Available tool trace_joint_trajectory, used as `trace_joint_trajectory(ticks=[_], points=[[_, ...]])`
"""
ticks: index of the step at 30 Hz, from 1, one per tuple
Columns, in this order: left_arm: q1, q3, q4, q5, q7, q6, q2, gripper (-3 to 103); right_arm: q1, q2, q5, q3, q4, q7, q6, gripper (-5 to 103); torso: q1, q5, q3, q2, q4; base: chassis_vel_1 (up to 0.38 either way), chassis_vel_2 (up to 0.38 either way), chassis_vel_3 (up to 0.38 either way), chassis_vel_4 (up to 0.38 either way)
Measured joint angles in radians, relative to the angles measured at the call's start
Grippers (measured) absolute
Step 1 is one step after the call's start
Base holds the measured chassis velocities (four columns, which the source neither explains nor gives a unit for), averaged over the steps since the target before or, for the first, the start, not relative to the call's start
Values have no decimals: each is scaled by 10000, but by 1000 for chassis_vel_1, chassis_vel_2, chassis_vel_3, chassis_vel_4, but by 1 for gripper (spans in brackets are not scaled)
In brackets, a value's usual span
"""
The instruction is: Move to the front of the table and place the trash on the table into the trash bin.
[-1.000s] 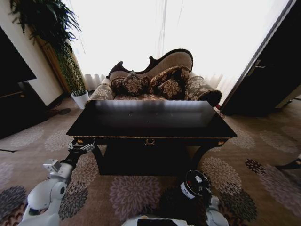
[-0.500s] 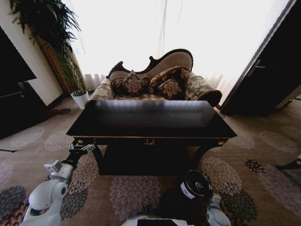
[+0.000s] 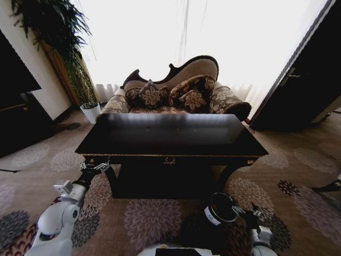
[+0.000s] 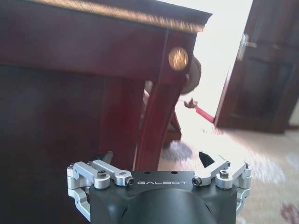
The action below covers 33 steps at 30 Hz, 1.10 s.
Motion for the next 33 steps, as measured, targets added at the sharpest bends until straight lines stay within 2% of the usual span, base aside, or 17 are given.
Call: trace_joint_trajectory(ticks=[3,9,12,20,24,29,33], points=[[-4,3,52,-12,-33,-33,41,100,-588,30,156,262,567,-346,550,100,0,-1,0,0,-1,0,0,0,0],[24,13,52,-21,-41,-52,38,100,-1037,208,932,380,1827,-216,615,100,-1,-1,0,0,1,0,0,0,0],[81,45,26,-13,-44,-82,-105,100,-1227,467,1336,491,3029,207,321,100,0,-3,0,0,1,0,0,0,0],[198,36,-239,-12,-45,-99,-225,100,-1563,683,2002,1072,5146,600,-185,100,-1,-3,0,0,1,0,0,0,0],[212,12,-355,-22,-45,-101,-227,100,-1709,613,2171,1035,6076,812,-483,100,0,-4,0,0,0,0,0,0,0],[294,19,-661,4,-97,-102,-473,100,-1476,366,2212,336,7143,1104,-1204,100,0,-3,0,0,1,0,0,0,0],[523,-121,-1266,54,-533,-54,-712,100,-983,-27,2357,68,7565,1371,-1839,100,0,0,1,0,2,0,0,0,0]])
